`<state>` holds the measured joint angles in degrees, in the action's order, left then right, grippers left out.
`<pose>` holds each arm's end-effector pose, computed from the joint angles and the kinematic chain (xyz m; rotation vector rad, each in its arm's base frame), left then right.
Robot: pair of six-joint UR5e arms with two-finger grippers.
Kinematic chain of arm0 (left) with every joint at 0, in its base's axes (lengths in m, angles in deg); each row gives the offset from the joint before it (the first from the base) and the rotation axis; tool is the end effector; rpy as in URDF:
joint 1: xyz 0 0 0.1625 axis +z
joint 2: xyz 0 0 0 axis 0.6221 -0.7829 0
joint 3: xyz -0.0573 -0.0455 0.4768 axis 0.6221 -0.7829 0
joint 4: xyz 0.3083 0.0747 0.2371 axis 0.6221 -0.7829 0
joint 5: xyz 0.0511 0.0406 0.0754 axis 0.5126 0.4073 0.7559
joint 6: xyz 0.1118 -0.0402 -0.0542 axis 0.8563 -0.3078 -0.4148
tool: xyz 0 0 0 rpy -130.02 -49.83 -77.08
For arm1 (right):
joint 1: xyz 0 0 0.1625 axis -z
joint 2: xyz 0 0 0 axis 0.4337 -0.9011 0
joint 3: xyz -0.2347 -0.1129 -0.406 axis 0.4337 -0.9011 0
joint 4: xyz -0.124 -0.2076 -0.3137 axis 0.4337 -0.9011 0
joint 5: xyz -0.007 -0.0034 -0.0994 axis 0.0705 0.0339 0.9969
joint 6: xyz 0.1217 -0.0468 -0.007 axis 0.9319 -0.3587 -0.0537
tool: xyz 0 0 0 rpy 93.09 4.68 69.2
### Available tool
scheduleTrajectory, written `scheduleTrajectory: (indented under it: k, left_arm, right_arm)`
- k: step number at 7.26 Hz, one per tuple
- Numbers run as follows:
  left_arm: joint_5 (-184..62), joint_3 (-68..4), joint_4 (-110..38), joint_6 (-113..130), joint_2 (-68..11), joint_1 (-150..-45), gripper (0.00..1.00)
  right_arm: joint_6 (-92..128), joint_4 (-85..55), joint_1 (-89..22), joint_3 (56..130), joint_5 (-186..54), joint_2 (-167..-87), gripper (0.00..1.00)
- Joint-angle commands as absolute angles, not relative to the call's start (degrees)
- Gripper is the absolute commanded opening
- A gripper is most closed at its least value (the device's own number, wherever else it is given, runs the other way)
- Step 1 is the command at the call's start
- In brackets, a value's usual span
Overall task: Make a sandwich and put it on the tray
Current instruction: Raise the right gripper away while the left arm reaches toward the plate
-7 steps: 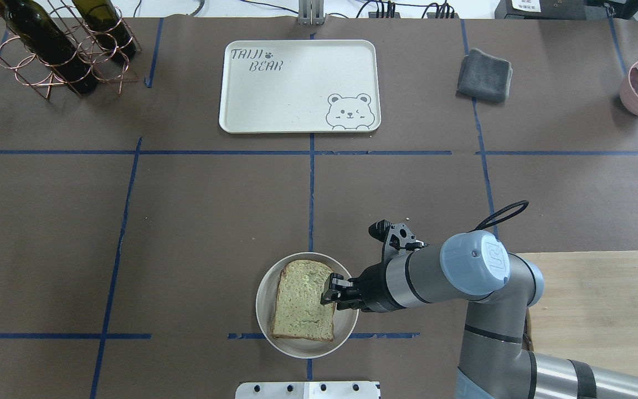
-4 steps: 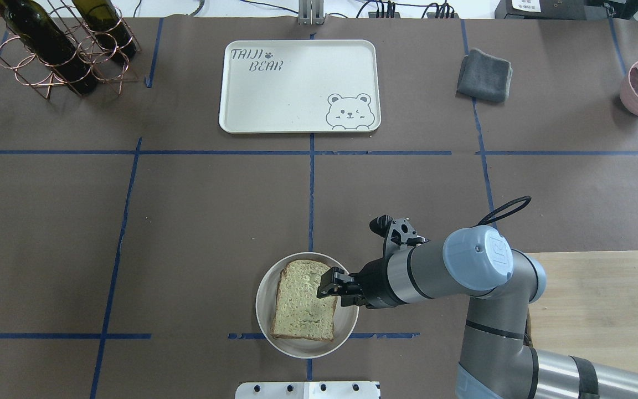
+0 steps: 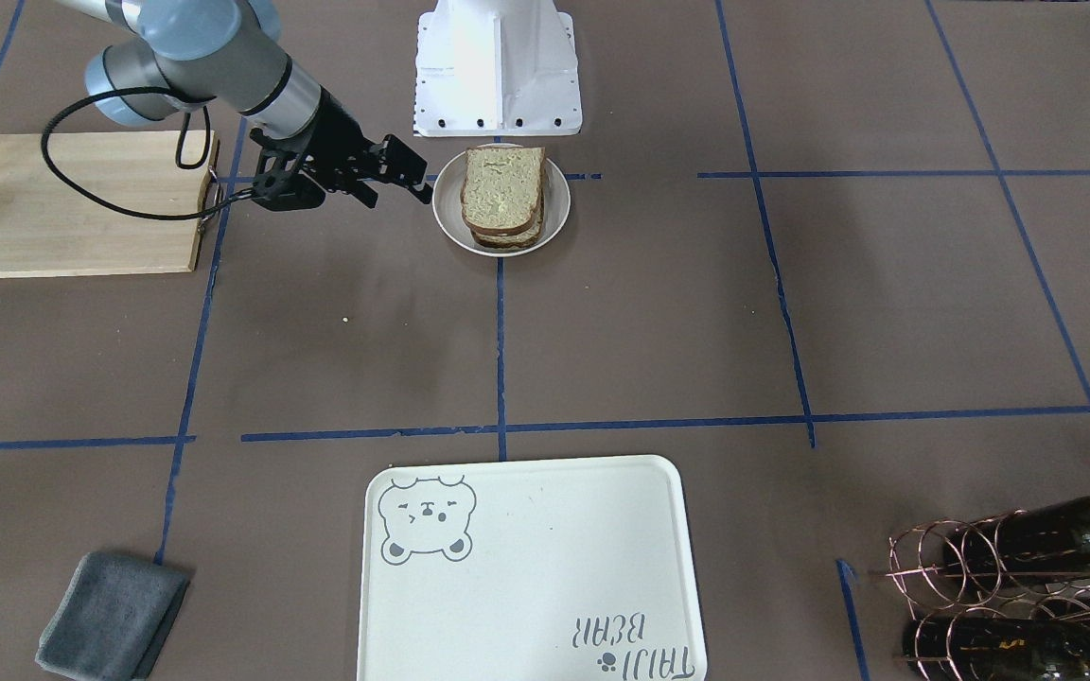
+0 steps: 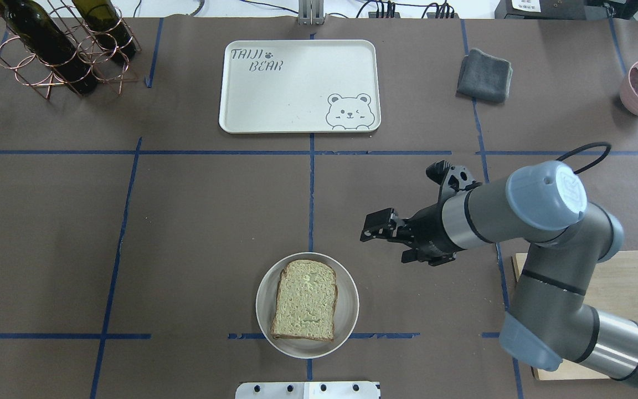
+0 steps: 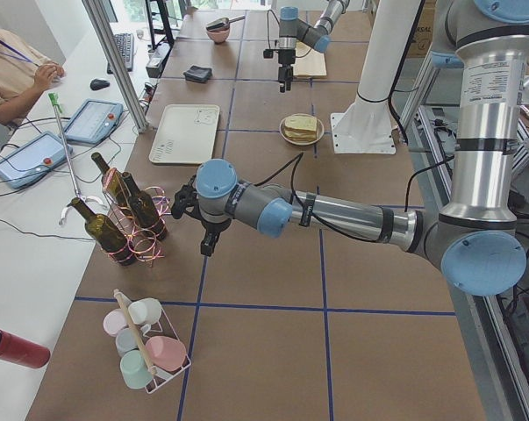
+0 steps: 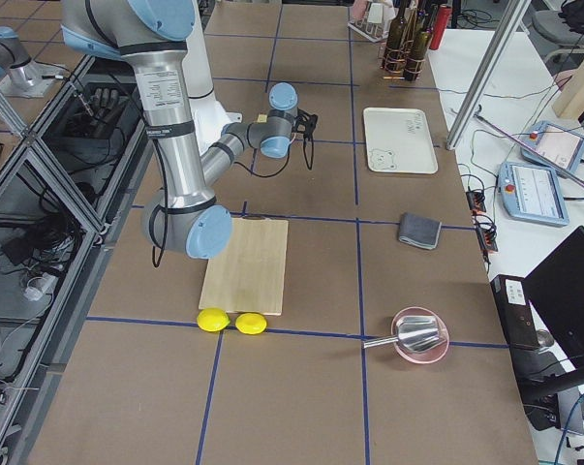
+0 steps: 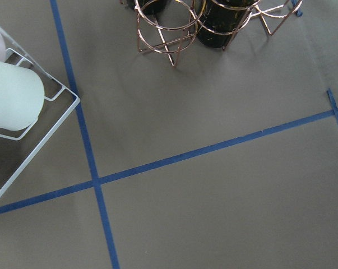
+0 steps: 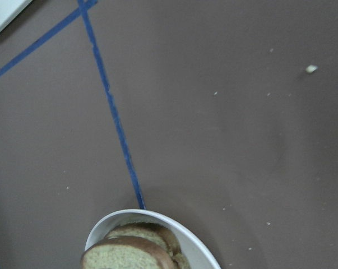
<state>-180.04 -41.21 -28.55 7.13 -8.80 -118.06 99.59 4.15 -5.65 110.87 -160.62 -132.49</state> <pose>0.0577 -0.4924 0.5997 0.2678 0.9508 0.1353 -0.4499 -0.3601 0.3624 -0.1762 -1.2255 0.3174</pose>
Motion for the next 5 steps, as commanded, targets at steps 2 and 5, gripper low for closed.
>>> scheduleTrajectory:
  k: [2, 5]
  left_arm:
    - [-179.07, -48.66, -37.83, -26.54, -9.95, -102.50, 0.87]
    - [-165.34, -53.93, -38.19, -53.00, -16.10, -83.45, 0.81]
  right_arm:
    - [85.67, -3.13, -13.22, 115.80, -161.90, -142.52, 1.00]
    - [70.72, -2.77, -20.42, 117.23, -167.61, -151.53, 1.00]
